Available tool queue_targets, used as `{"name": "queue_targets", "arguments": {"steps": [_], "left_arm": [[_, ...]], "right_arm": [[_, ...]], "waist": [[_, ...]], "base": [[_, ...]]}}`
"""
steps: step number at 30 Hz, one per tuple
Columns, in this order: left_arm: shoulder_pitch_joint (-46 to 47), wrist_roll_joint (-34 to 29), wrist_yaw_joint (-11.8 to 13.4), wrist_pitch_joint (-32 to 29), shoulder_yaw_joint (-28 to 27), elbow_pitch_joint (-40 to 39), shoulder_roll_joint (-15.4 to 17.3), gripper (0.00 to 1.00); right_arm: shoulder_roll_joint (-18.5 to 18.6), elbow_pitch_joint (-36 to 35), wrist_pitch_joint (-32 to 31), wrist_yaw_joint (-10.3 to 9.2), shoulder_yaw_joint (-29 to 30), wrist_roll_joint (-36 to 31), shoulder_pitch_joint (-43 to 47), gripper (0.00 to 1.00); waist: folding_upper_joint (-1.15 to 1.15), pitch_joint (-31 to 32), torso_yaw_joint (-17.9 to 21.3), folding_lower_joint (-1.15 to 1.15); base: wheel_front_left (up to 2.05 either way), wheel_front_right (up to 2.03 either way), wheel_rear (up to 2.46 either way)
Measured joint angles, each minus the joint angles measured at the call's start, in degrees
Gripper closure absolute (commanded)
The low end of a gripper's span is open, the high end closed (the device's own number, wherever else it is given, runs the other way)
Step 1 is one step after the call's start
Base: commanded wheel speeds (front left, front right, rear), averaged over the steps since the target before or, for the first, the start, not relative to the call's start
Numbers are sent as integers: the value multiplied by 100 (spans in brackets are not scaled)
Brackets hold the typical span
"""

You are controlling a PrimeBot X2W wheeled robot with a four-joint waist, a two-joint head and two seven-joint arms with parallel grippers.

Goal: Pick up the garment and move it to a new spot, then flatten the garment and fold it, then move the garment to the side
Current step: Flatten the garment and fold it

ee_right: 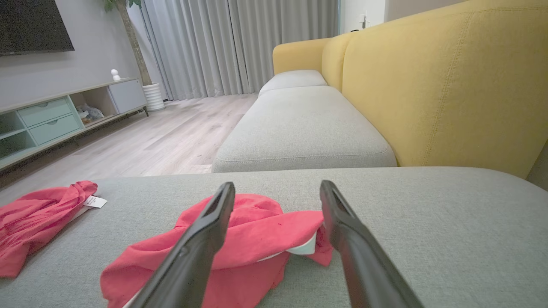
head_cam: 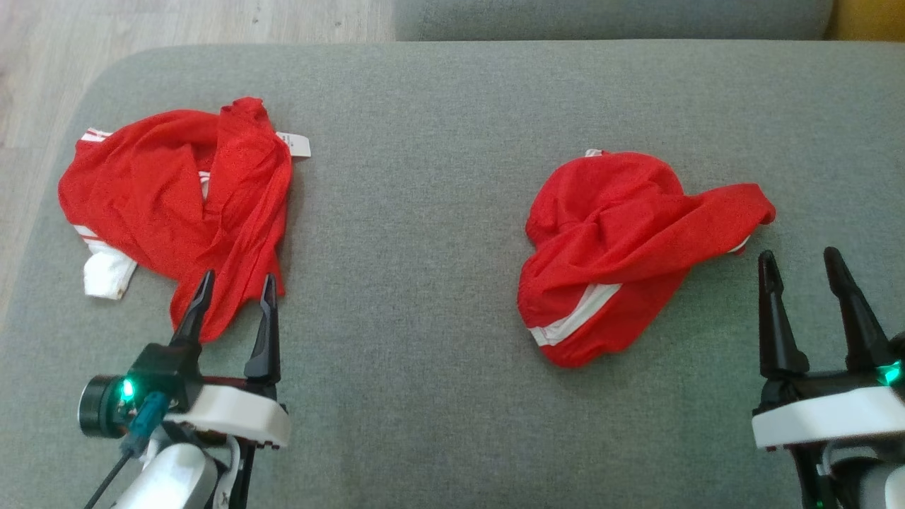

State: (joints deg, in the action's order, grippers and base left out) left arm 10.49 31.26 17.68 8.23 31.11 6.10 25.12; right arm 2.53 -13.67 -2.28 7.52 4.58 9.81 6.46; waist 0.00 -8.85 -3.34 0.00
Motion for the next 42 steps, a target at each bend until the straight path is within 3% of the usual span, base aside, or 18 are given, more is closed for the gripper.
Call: {"name": "queue_targets", "arguments": {"steps": [4, 9, 19, 27, 29, 30, 42], "left_arm": [[1, 0, 2, -10, 2, -25, 9, 0], [27, -1, -2, -9, 21, -37, 7, 0], [406, -7, -102, 43, 94, 79, -75, 0], [458, -8, -167, 92, 226, 247, -204, 0], [473, -8, -201, 100, 231, 289, -210, 0], [484, -8, -205, 100, 237, 297, -213, 0], [604, -8, -237, 151, 288, 412, -235, 0]], "right_arm": [[0, 137, -103, 0, 64, 19, -14, 0], [0, 802, -235, 0, 89, -60, -95, 0], [8, 1688, -221, 0, 18, -81, -1074, 0], [20, 2113, -509, 0, 227, 34, -1223, 0], [20, 2117, -603, 0, 202, 120, -1269, 71], [20, 2115, -644, 0, 190, 191, -1299, 100], [179, 1980, -678, 0, 98, 539, -1345, 100]], "waist": [[0, -60, 3, 0], [0, -220, -23, 0], [0, -610, -183, 1], [0, -713, -300, 1], [0, -715, -293, 1], [0, -716, -289, 1], [0, -680, -207, 1]], "base": [[0, 0, 0], [0, 0, 0], [0, 0, 0], [0, 0, 0], [0, 0, 0], [0, 0, 0], [0, 0, 0]]}}
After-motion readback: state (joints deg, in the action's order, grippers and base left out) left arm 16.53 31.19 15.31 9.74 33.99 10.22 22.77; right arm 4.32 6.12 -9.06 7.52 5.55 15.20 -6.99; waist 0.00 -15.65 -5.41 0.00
